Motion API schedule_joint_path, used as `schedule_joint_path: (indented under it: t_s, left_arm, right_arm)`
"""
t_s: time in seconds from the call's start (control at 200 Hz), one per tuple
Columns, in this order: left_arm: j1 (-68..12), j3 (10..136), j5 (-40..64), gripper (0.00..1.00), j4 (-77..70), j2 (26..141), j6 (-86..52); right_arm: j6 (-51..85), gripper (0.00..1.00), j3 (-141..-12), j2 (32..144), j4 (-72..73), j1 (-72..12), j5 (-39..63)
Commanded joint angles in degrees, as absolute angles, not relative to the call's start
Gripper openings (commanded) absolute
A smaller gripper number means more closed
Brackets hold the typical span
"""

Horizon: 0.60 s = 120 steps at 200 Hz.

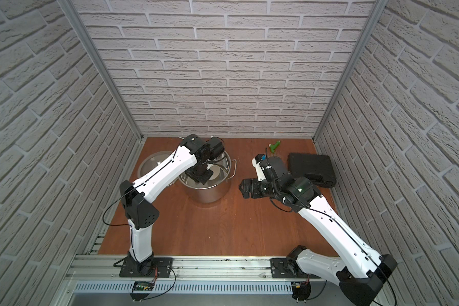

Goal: Stir the soup with a spoon
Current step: Stir the soup in the pan with a stick.

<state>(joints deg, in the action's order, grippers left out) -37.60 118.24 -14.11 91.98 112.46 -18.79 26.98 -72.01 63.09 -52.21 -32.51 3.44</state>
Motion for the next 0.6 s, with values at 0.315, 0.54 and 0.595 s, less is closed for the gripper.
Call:
schedule_joint_path:
  t_s: [0.315, 0.54, 0.595]
  left_arm:
    - [-33.4, 106.3, -17.0, 0.00, 96.7, 100.5, -21.4]
    - [-28.4, 110.0, -18.6, 0.00, 95.5, 102.8, -17.7]
    - [-28.2, 111.9, -18.3, 0.00, 94.9, 104.5, -17.2]
  right_arm:
    - [26.7, 0.95, -72.0, 63.4, -48.9, -33.3, 4.8]
    - [26.5, 0.95, -73.3, 64.6, -49.0, -33.3, 5.0]
    - [26.4, 0.95, -73.7, 64.7, -49.4, -33.3, 4.8]
